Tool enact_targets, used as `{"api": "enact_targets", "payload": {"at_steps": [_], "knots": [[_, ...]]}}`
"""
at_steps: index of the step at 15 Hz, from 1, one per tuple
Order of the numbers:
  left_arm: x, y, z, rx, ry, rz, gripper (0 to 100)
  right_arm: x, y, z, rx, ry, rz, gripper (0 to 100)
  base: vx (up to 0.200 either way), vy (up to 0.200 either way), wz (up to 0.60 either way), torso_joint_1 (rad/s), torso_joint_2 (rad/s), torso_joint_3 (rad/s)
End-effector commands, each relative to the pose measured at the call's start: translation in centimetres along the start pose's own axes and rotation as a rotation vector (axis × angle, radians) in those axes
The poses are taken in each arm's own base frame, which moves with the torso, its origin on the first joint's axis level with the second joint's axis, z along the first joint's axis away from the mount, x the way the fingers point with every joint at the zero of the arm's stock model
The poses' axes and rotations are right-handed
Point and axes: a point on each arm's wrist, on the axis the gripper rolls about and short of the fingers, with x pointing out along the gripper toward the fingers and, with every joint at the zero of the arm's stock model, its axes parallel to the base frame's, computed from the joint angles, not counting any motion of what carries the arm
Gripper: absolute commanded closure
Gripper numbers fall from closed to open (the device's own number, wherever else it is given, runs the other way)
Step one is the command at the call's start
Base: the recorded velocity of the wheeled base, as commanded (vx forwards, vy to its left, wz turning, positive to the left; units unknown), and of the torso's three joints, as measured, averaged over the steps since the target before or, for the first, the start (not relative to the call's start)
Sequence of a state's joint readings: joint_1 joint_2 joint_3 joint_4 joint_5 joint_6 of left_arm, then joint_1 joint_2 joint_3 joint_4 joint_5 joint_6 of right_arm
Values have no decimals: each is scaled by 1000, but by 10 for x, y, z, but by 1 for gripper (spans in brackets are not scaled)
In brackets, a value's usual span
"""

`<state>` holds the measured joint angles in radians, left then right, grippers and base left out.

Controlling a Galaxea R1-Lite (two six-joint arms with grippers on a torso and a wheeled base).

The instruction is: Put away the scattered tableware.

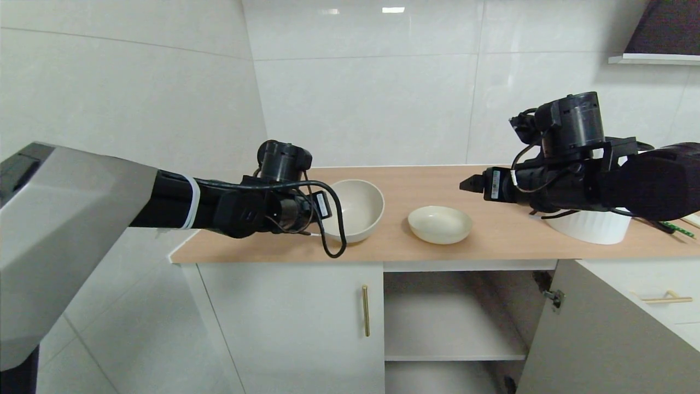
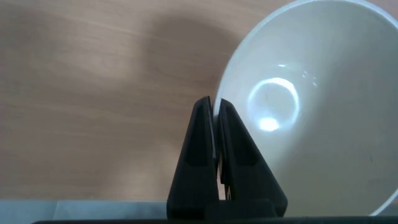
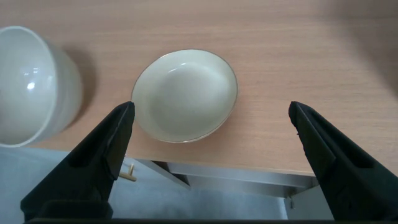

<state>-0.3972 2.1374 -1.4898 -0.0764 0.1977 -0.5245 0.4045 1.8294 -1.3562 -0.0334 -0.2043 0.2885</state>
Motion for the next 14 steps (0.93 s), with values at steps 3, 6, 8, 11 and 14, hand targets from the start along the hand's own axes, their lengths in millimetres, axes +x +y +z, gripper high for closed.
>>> {"api": "enact_targets", "payload": {"at_steps": [3, 6, 8, 11, 14], "knots": [[-40, 0, 10, 5, -23, -42, 100, 11, -2, -5, -4, 22, -13, 0, 0, 0, 0, 0, 0, 0], [-53, -1, -2, 60, 46, -119, 100, 39, -7, -15, -13, 88, -83, 0, 0, 0, 0, 0, 0, 0], [-56, -1, -1, 63, 43, -124, 100, 50, -8, -19, -18, 99, -114, 0, 0, 0, 0, 0, 0, 0], [-56, -2, -3, 75, 45, -122, 100, 80, -15, -32, -27, 117, -216, 0, 0, 0, 0, 0, 0, 0], [-58, -2, -2, 75, 39, -125, 100, 86, -18, -36, -28, 129, -228, 0, 0, 0, 0, 0, 0, 0]]}}
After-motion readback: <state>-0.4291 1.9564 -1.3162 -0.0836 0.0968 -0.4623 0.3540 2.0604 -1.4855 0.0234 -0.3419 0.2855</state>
